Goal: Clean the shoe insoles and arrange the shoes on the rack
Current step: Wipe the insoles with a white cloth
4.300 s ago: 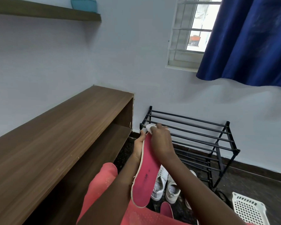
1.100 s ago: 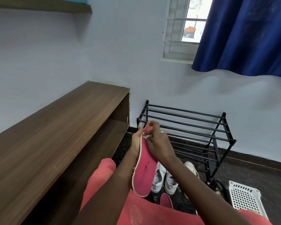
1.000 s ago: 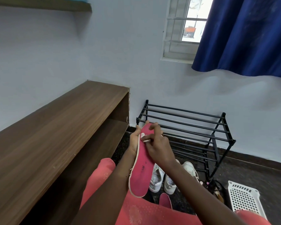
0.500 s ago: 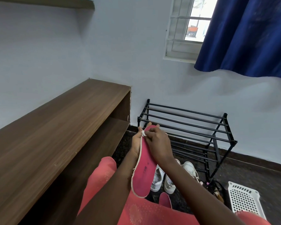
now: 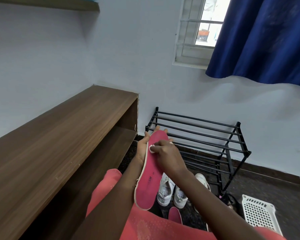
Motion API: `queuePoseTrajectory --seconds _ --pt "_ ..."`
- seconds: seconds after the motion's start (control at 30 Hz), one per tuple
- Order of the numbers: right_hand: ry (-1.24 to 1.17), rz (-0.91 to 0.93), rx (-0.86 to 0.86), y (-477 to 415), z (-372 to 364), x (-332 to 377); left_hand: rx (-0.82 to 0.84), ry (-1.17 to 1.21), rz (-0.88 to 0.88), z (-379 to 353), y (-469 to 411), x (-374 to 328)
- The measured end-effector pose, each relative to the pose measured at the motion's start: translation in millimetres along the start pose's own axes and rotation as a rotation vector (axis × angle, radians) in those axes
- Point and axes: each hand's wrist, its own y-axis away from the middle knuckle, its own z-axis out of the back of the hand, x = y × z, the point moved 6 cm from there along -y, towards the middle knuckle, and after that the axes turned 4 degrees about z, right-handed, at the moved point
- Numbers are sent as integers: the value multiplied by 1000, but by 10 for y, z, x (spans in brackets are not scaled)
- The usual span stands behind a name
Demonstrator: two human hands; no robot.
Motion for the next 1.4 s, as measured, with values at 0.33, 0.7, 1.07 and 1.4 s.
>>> queuePoseTrajectory --seconds 0.33,0.7,1.07,1.4 --pt "225 -170 -38 -197 164 -322 -79 -36 16 -154 -9 111" --pt "-103 -150 -112 100 55 -11 -12 41 4 -94 35 53" --pt "-80 -45 -212 -16 223 -130 -77 -61 8 -94 6 40" --pt "-40 -200 -204 -97 85 -102 65 0 -67 -161 -3 -18"
